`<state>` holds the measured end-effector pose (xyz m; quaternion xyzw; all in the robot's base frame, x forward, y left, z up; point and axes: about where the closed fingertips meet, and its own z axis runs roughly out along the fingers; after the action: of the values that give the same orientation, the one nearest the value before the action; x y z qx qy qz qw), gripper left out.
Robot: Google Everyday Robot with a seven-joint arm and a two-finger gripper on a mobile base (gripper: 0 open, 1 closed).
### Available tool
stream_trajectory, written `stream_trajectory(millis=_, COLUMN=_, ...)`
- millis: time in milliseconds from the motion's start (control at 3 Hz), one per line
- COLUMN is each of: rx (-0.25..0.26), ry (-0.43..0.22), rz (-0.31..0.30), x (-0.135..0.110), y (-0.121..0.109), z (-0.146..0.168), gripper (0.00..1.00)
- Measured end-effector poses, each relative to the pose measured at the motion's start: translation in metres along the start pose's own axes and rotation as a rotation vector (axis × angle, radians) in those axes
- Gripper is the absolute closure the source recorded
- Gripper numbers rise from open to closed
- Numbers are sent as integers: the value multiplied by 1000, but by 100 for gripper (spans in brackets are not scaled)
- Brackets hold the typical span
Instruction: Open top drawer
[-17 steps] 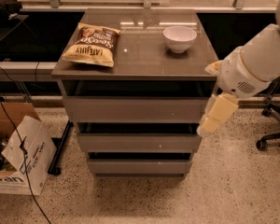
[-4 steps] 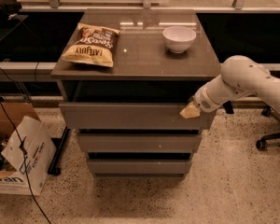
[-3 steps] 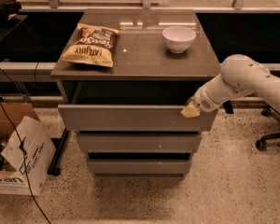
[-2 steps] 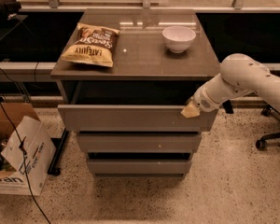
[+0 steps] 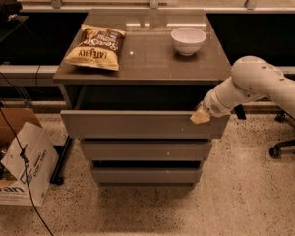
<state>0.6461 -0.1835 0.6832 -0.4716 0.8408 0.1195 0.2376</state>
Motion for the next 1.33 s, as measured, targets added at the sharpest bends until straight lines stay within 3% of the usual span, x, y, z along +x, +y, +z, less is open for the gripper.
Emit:
stream_trajectory(millis=667, rx=20, ry=1, rz=-49, x=-5, y=6, z=-1, gripper=0)
stream_trajectory(millis=1333, rx=-27, ry=-11, rz=-26, x=4, y=14, z=12, gripper=0)
